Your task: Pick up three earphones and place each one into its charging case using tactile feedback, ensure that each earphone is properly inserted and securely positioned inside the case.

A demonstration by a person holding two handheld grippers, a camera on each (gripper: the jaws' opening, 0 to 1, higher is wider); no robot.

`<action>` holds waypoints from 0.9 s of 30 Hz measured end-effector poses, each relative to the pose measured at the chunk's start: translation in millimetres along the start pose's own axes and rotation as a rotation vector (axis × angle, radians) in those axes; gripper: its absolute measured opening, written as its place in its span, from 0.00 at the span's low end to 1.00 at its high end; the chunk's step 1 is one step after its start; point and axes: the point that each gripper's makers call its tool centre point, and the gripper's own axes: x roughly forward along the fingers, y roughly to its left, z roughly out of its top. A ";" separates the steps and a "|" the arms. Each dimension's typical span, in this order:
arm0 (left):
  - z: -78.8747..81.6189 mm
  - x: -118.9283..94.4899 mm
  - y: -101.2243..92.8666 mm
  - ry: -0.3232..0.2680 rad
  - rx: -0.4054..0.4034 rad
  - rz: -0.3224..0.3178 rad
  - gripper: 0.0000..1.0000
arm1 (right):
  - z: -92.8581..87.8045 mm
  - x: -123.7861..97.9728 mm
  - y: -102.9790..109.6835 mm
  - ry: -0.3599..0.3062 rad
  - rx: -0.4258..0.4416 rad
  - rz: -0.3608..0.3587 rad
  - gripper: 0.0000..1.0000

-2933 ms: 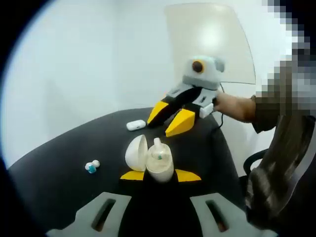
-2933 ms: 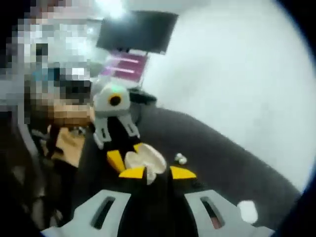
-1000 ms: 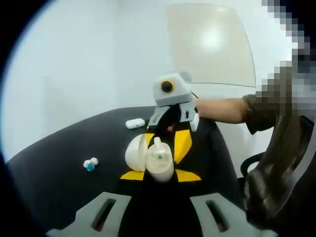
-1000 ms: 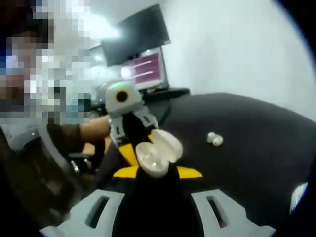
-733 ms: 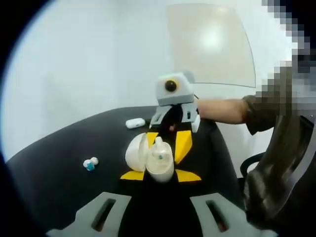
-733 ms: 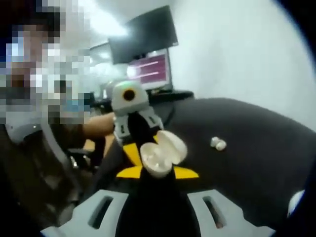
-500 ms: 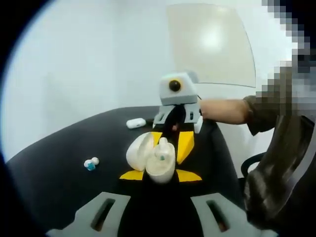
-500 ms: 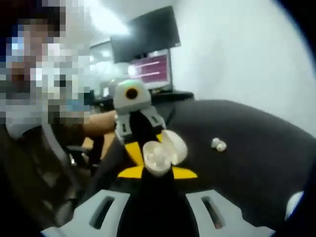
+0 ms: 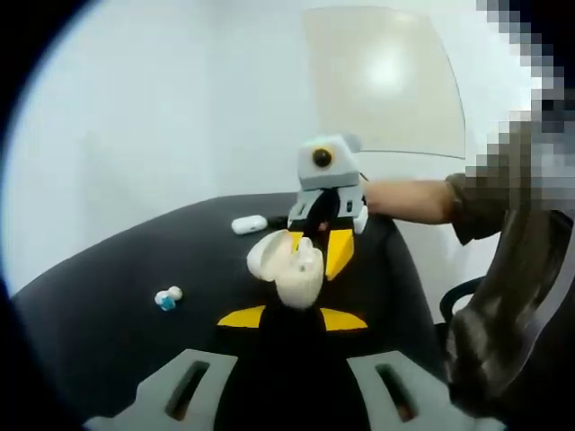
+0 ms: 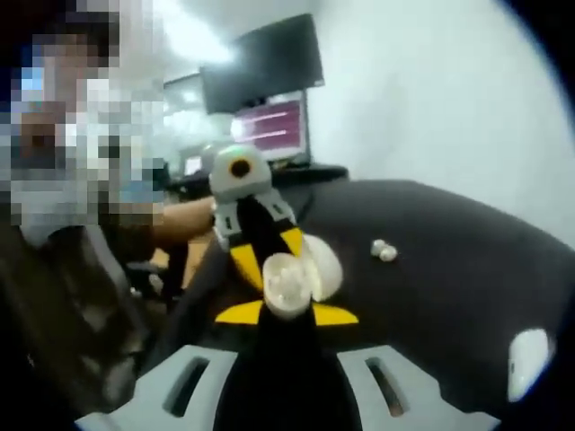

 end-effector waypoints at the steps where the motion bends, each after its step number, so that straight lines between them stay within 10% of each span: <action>1: 0.0 0.0 0.2 0.000 -0.001 0.002 0.19 | 0.7 1.0 0.2 -0.001 0.005 0.001 0.20; 12: 1.7 -3.2 1.5 -0.006 -0.007 0.009 0.19 | -0.3 1.3 0.3 -0.015 0.019 0.007 0.20; 17: 20.5 -15.3 9.7 -0.100 -0.118 -0.007 0.19 | -0.4 1.7 -0.1 -0.018 0.014 0.006 0.20; 27: 44.1 -36.8 101.4 -0.053 -0.247 0.206 0.19 | -0.3 1.4 -1.1 -0.022 -0.025 -0.001 0.20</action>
